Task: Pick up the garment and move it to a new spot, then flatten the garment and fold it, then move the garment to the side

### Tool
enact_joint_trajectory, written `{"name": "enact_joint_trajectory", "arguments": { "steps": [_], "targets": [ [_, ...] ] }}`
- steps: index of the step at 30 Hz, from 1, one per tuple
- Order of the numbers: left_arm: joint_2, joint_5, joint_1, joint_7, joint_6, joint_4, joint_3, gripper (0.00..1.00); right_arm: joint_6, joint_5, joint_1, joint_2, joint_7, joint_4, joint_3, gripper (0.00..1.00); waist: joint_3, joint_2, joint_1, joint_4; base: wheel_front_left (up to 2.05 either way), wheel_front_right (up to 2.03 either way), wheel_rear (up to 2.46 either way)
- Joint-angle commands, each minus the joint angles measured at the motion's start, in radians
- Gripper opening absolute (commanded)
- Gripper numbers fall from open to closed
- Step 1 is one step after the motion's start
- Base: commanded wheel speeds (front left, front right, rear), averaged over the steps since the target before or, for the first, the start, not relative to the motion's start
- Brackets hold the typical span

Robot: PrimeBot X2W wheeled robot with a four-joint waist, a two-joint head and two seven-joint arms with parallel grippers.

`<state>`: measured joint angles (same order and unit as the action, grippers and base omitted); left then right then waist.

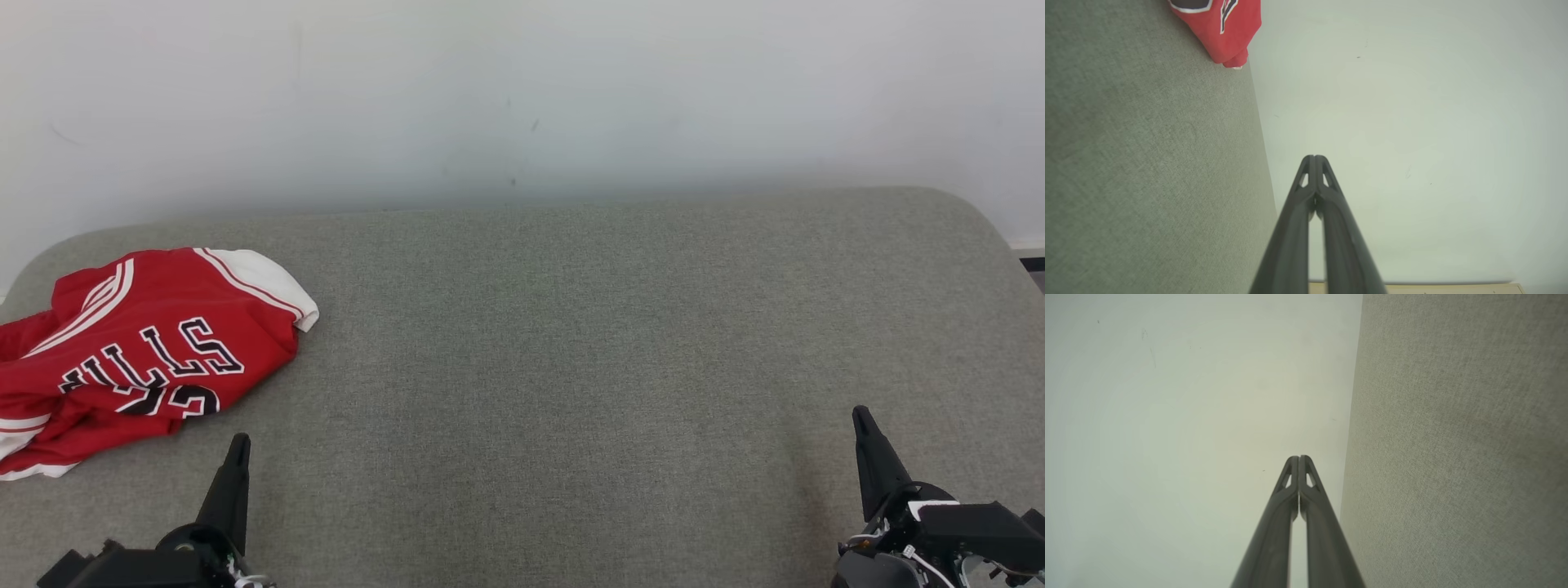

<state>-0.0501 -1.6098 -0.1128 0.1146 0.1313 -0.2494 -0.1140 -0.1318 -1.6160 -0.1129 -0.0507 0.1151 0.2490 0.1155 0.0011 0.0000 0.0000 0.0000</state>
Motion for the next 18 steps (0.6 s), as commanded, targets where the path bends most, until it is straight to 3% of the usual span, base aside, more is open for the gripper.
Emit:
{"name": "enact_joint_trajectory", "arguments": {
  "steps": [1,11,12,18],
  "targets": [
    [0.000,-0.004,-0.004,0.003,-0.001,-0.002,-0.002,0.00,0.002,0.009,-0.003,0.002,0.003,0.001,0.002,0.00,0.000,0.0000,0.0000,0.000,0.00,0.00,0.00],
    [0.000,-0.004,-0.004,0.003,-0.001,-0.002,-0.002,0.00,0.002,0.009,-0.003,0.002,0.003,0.001,0.002,0.00,0.000,0.0000,0.0000,0.000,0.00,0.00,0.00],
    [0.000,0.000,0.000,0.000,0.000,-0.001,0.000,1.00,0.000,0.000,0.000,0.000,0.000,0.001,0.000,1.00,0.000,0.0000,0.0000,0.000,0.00,0.00,0.00],
    [0.005,0.007,0.020,-0.018,0.000,-0.009,0.011,1.00,0.000,0.009,0.021,0.002,-0.018,0.016,-0.015,1.00,0.001,0.0000,0.0000,0.000,0.00,0.00,0.00]
  ]
}}
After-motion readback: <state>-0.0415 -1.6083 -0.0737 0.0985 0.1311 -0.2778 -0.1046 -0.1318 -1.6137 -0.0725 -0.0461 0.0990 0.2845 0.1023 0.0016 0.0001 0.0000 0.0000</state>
